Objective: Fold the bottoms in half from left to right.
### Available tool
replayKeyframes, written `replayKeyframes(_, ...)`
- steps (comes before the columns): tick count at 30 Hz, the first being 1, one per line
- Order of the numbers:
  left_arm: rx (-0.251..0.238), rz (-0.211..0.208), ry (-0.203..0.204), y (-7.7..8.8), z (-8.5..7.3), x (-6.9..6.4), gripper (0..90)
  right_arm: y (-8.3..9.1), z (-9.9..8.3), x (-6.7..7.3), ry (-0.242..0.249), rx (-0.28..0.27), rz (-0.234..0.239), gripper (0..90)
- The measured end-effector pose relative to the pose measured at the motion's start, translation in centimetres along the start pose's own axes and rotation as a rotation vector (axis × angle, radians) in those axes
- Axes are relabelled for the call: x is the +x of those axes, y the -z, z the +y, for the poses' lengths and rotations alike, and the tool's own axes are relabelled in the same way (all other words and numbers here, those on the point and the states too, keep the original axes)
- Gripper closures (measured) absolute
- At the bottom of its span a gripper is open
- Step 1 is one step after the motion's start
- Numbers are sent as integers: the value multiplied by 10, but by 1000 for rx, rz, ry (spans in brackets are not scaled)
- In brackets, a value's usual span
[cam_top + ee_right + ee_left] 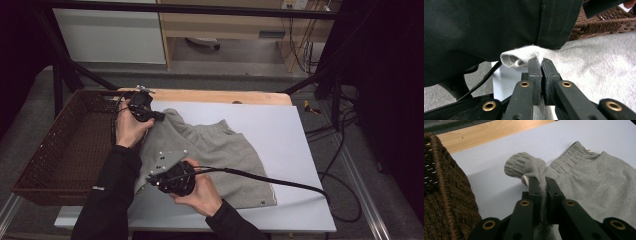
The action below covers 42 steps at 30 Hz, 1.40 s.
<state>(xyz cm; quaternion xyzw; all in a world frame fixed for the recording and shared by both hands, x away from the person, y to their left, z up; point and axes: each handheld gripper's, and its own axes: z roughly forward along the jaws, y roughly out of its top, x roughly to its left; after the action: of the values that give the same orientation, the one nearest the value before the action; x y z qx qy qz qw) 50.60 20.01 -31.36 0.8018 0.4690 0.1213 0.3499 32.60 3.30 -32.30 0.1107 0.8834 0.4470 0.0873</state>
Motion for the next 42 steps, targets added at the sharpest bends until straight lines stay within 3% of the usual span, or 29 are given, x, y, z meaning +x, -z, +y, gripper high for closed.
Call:
replayKeyframes(15,-28,-10,2,-19,0,-14,846,11,-28,-10,-53,-16,-10,872)
replayKeyframes(42,-97,-17,-38,-56,7,-42,846,45,-79,-24,-141,-37,-70,872)
